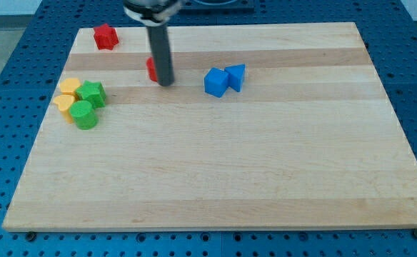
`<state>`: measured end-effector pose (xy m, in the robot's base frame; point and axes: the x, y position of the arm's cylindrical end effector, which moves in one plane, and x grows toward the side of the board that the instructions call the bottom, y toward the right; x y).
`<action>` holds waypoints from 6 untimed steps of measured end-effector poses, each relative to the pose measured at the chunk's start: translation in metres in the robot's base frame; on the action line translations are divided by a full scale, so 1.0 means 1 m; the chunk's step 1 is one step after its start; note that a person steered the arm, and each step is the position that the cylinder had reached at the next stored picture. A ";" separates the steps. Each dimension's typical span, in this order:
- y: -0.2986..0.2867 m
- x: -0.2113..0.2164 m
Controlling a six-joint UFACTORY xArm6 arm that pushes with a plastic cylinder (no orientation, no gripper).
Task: Slide the red circle to the red star
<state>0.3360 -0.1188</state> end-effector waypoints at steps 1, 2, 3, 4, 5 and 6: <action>-0.028 -0.041; -0.010 -0.043; -0.001 -0.057; -0.032 -0.075; -0.083 -0.075; -0.073 -0.075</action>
